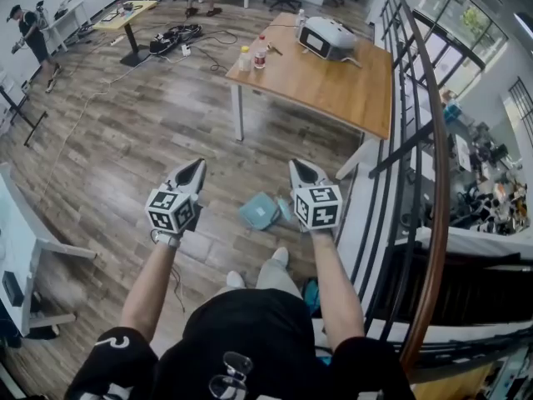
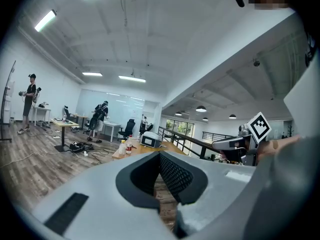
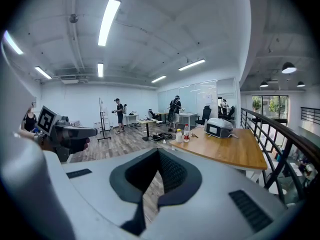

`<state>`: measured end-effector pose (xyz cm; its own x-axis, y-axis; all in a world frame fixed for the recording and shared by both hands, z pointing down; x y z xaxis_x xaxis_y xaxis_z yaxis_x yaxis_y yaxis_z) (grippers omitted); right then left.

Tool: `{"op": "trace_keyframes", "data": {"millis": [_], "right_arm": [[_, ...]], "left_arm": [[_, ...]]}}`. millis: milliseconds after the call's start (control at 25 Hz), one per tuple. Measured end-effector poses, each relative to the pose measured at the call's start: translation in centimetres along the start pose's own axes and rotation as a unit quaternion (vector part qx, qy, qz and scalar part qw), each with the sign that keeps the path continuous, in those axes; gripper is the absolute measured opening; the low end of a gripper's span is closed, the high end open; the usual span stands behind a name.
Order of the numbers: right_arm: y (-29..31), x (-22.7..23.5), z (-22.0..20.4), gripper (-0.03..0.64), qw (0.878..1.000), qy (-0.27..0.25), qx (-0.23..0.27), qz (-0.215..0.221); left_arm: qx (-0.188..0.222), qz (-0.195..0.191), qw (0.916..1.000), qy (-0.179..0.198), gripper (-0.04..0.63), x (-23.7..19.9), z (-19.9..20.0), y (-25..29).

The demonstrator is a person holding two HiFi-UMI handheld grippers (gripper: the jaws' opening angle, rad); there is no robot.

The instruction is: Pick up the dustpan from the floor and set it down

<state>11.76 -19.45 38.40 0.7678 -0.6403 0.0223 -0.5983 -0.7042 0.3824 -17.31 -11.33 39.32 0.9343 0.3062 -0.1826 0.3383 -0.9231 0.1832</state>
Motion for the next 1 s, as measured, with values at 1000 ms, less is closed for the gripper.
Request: {"op": "trace_keyframes", "data": {"millis": [1000], "right_arm": [[3.9, 5.9, -5.2, -0.003, 0.999, 0.017, -0.039, 0.0]], "left_arm": [[-0.05, -0.003, 0.9987, -0.004, -0.002, 1.6, -4.2, 6.8]]}}
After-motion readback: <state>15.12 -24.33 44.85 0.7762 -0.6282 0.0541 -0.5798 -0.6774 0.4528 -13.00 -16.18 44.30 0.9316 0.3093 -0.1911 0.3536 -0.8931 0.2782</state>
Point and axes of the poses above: the fingertips, and each gripper's own axes: y forward along the fingers, x to its right, z out of its top, the point moved 7 cm from there along -y, backward along the fingers, and after that the axes turned 4 degrees about -x, right-handed, at the moved point
